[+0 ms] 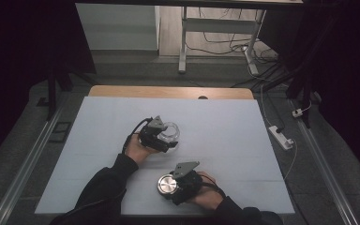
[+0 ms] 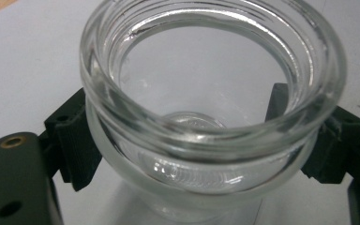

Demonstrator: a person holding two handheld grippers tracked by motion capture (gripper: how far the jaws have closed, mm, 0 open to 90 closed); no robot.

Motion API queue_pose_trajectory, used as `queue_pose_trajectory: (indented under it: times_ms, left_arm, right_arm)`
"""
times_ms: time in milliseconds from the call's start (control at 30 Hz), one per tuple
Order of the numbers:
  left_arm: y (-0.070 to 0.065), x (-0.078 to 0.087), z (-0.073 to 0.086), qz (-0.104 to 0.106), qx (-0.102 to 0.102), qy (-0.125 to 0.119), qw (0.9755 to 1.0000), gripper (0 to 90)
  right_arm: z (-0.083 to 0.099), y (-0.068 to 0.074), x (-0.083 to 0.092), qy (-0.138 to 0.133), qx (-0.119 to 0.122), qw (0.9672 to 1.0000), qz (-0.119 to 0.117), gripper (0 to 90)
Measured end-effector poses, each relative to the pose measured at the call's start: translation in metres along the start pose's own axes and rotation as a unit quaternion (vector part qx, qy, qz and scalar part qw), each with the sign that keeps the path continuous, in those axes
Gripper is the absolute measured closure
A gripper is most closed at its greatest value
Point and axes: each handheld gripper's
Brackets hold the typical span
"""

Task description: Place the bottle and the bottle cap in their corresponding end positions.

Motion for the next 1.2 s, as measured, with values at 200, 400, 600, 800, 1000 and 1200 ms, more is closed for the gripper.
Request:
queue_pose_trajectory:
  times_ms: [200, 400, 600, 800, 1000, 1200]
  left_arm:
    - [0.000, 0.000, 0.000, 0.000, 0.002, 0.003, 1.0000, 14.8]
    - [0.004, 0.001, -0.002, 0.019, 0.028, 0.001, 0.9994, 13.1]
    - [0.007, 0.009, -0.002, 0.022, 0.042, -0.008, 0.9989, 7.7]
    - [0.009, 0.016, -0.001, 0.021, 0.056, -0.005, 0.9982, 5.7]
    - [0.004, 0.021, 0.001, 0.028, 0.057, -0.001, 0.9980, 5.5]
    - [-0.002, 0.030, 0.003, 0.018, 0.049, 0.004, 0.9986, 4.8]
  right_arm:
    - [-0.001, 0.001, 0.000, 0.008, 0.010, 0.9999, 0.006, 17.7]
    - [-0.005, 0.002, 0.000, 0.006, 0.003, 1.0000, 0.000, 11.1]
    - [-0.007, 0.003, 0.002, 0.000, 0.001, 1.0000, 0.005, 7.1]
    - [-0.009, 0.002, 0.010, -0.019, -0.008, 0.9997, 0.012, 5.7]
    - [-0.009, 0.000, 0.020, -0.029, -0.013, 0.9993, 0.019, 5.2]
    - [-0.009, -0.001, 0.030, -0.044, -0.027, 0.9983, 0.026, 4.2]
Point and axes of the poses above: each handheld gripper's, and its own axes: x roughly backward along the jaws, z roughly out of its underside, y roughly to its left, and after that the axes turned 9 degrees about -z, right-handed
